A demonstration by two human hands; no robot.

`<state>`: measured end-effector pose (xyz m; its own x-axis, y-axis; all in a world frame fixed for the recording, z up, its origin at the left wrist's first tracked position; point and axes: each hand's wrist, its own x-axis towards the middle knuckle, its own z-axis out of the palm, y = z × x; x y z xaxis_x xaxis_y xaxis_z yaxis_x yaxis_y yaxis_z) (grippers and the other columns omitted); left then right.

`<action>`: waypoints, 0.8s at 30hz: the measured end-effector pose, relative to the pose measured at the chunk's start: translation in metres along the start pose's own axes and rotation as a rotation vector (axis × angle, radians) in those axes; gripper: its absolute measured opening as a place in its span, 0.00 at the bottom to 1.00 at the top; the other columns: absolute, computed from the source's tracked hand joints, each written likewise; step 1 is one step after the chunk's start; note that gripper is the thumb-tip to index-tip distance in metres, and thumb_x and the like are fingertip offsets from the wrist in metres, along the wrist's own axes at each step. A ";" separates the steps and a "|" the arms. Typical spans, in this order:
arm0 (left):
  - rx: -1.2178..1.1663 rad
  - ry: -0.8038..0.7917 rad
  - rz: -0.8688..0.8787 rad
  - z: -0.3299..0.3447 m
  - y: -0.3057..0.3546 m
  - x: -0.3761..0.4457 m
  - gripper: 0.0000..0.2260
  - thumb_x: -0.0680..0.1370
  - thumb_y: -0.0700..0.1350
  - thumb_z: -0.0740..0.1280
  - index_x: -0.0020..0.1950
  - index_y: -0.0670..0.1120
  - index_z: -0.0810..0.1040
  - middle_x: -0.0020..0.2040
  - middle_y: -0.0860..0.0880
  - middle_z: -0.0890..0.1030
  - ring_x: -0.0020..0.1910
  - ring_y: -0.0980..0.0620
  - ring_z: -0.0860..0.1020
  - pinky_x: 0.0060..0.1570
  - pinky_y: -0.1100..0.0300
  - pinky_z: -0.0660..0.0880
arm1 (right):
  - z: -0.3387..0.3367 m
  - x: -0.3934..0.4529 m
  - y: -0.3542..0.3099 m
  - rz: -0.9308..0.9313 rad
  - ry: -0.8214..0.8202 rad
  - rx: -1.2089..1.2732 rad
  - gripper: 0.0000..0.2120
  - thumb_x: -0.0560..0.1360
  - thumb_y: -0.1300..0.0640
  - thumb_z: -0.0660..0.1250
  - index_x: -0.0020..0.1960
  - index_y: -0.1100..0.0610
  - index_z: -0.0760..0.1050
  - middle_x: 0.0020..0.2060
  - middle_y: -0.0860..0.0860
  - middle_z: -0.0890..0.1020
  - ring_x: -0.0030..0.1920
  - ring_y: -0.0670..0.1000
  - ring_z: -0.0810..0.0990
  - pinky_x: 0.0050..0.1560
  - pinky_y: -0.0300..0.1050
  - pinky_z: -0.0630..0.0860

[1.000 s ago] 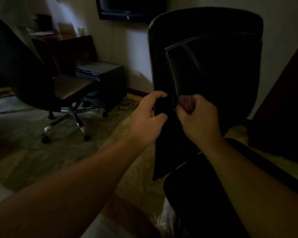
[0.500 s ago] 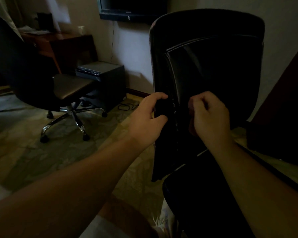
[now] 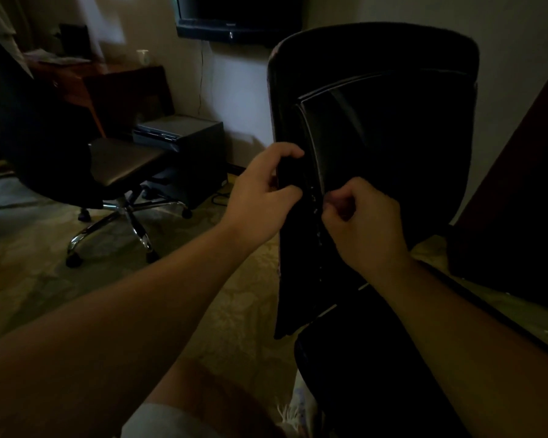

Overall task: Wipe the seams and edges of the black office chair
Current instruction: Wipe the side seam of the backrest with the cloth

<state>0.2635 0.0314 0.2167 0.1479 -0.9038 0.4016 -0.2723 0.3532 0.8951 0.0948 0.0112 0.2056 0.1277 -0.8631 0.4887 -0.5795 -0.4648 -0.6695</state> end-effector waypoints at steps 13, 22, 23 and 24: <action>-0.013 0.038 -0.029 0.006 0.003 -0.001 0.20 0.70 0.40 0.66 0.58 0.58 0.77 0.53 0.47 0.81 0.47 0.44 0.83 0.47 0.38 0.81 | 0.000 0.011 -0.001 0.004 0.040 -0.019 0.04 0.74 0.56 0.70 0.44 0.54 0.75 0.39 0.47 0.81 0.40 0.46 0.80 0.45 0.45 0.79; -0.042 0.039 -0.052 0.006 0.004 -0.004 0.21 0.69 0.40 0.65 0.58 0.58 0.77 0.53 0.47 0.81 0.48 0.43 0.82 0.47 0.41 0.82 | 0.001 0.009 -0.007 -0.048 -0.046 -0.062 0.06 0.74 0.56 0.70 0.43 0.51 0.73 0.37 0.44 0.79 0.39 0.45 0.79 0.41 0.42 0.77; -0.038 0.036 -0.048 0.006 0.004 -0.004 0.21 0.69 0.40 0.66 0.58 0.58 0.77 0.54 0.47 0.81 0.48 0.44 0.82 0.47 0.41 0.82 | 0.002 0.009 -0.008 -0.052 -0.041 -0.076 0.06 0.74 0.56 0.70 0.43 0.50 0.73 0.37 0.43 0.78 0.39 0.44 0.79 0.40 0.40 0.76; -0.037 0.029 -0.048 0.006 0.005 -0.003 0.21 0.69 0.40 0.66 0.59 0.58 0.77 0.54 0.47 0.81 0.48 0.44 0.82 0.48 0.41 0.82 | 0.002 0.009 -0.009 -0.042 -0.009 -0.073 0.06 0.74 0.55 0.69 0.43 0.50 0.73 0.37 0.43 0.78 0.40 0.45 0.79 0.40 0.40 0.75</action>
<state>0.2564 0.0348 0.2186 0.1879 -0.9125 0.3635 -0.2295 0.3190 0.9195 0.1027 0.0071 0.2144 0.1598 -0.8451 0.5101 -0.6304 -0.4850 -0.6061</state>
